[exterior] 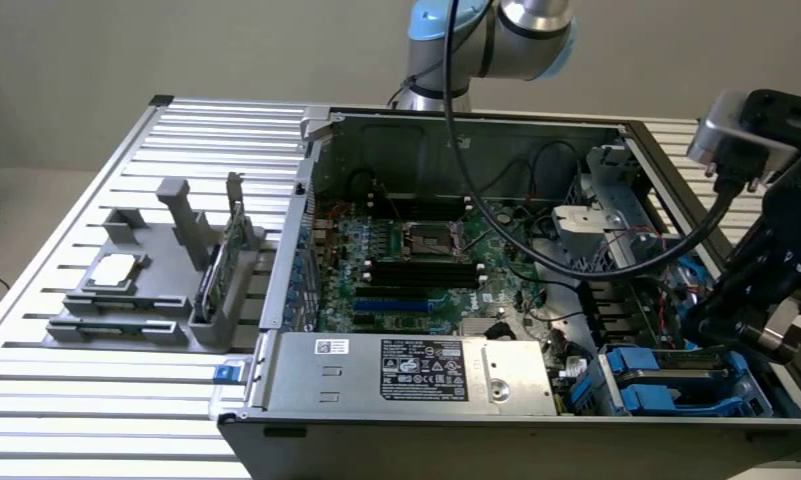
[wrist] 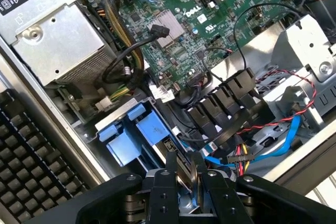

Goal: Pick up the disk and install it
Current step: 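Insert the first disk wire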

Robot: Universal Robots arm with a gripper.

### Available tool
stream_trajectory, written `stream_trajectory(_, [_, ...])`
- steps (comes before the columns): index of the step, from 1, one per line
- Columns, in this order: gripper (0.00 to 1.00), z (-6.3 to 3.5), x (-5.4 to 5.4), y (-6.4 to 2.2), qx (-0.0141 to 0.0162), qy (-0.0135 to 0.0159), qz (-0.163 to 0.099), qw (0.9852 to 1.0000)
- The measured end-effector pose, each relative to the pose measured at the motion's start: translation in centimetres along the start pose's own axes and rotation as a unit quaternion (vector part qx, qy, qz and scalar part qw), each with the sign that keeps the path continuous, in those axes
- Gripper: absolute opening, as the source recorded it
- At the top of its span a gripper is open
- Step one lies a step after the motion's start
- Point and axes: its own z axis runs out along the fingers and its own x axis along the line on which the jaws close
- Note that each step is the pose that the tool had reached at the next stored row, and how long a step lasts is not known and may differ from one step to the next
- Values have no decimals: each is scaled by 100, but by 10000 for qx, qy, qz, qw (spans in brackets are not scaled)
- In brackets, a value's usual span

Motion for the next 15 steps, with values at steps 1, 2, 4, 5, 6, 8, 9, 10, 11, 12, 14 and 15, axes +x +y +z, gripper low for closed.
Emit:
stream_trajectory(1, [25, 1, 0, 0, 1, 1, 54, 10000])
stream_trajectory(2, [25, 1, 0, 0, 3, 1, 109, 9999])
stream_trajectory(4, [25, 3, 1, 0, 8, -1, 223, 9998])
stream_trajectory(5, [25, 3, 0, 0, 12, -2, 285, 9996])
stream_trajectory(6, [25, 2, 0, 0, 18, -3, 345, 9994])
stream_trajectory(8, [25, 3, 0, 0, 28, -9, 467, 9989])
stream_trajectory(9, [25, 3, 0, 0, 34, -12, 531, 9986])
stream_trajectory(10, [25, 2, 0, 0, 41, -16, 600, 9982])
stream_trajectory(11, [25, 2, 0, 0, 49, -20, 666, 9978])
stream_trajectory(12, [25, 2, 0, 0, 56, -25, 735, 9973])
stream_trajectory(14, [25, 2, 0, 0, 70, -35, 877, 9961])
stream_trajectory(15, [25, 2, 0, 0, 76, -40, 944, 9955])
